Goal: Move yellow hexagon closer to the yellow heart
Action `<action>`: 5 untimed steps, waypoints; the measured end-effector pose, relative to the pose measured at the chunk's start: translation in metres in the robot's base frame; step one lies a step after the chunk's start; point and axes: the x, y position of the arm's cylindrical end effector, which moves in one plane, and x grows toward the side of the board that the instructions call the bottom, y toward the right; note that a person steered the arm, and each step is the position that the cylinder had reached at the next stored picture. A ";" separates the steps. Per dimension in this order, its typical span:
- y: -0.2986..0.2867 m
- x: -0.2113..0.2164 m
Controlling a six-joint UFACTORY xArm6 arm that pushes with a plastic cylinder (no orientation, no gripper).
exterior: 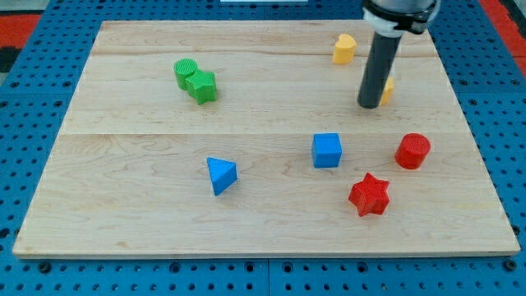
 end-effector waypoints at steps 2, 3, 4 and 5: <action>0.028 0.010; 0.023 -0.012; 0.005 -0.027; 0.004 -0.041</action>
